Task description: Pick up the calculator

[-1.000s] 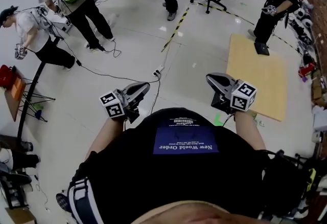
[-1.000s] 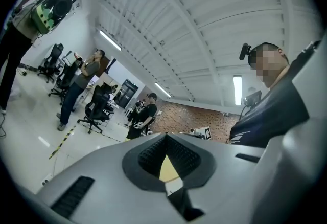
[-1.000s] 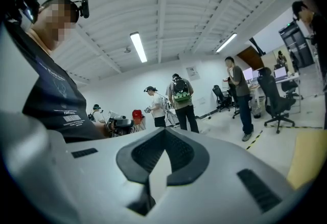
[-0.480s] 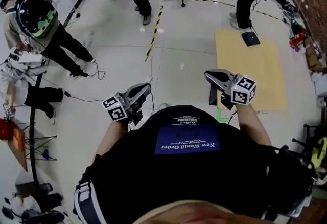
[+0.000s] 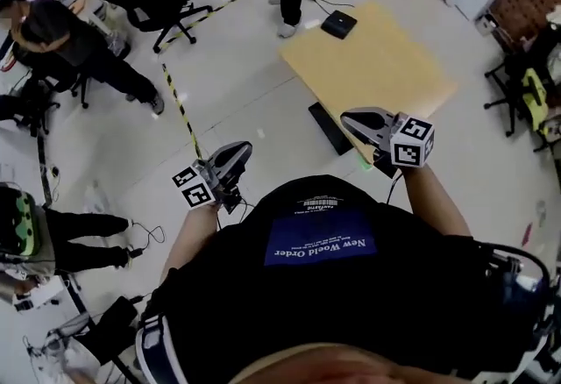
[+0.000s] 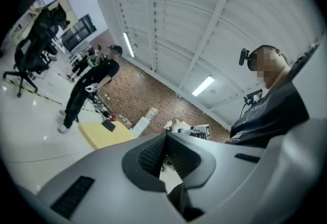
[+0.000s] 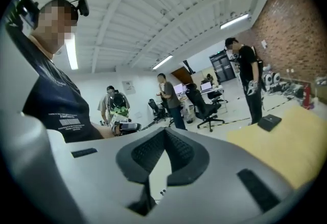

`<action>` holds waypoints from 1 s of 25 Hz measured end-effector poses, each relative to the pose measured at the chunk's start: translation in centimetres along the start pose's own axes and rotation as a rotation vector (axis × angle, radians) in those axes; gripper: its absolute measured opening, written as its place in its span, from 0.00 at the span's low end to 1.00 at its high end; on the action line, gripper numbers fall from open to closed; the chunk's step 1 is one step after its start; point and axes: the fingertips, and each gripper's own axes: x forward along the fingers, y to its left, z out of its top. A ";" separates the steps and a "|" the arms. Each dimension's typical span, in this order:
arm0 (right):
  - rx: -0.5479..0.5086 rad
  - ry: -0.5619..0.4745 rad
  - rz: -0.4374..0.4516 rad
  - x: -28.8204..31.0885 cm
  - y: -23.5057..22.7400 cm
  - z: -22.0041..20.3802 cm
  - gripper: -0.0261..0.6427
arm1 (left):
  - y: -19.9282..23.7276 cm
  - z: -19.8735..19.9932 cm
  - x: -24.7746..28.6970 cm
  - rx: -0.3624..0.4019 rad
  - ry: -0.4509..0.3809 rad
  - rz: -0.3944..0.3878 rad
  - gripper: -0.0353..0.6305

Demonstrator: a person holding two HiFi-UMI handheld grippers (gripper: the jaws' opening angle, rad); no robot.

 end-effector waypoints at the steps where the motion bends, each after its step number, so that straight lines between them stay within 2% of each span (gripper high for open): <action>1: 0.005 -0.001 -0.046 -1.0 -0.2 -0.1 0.02 | 0.6 0.2 1.7 -0.012 0.032 -0.050 0.05; 6: 0.063 -0.072 -0.237 -8.0 -3.9 -0.4 0.02 | 0.3 -0.9 12.0 -0.056 0.163 -0.250 0.05; 10: 0.046 -0.137 -0.294 -13.9 -7.1 -0.4 0.02 | -1.5 -2.5 20.0 -0.040 0.241 -0.331 0.05; 16: 0.066 -0.145 -0.271 -24.2 -14.9 0.6 0.02 | -4.0 -4.0 33.2 -0.066 0.248 -0.301 0.05; 22: 0.097 -0.175 -0.209 -26.9 -20.3 2.8 0.02 | -2.6 -3.7 39.2 -0.109 0.250 -0.220 0.05; 25: 0.115 -0.182 -0.187 -26.2 -22.4 2.4 0.02 | -1.1 -4.0 40.0 -0.122 0.260 -0.180 0.05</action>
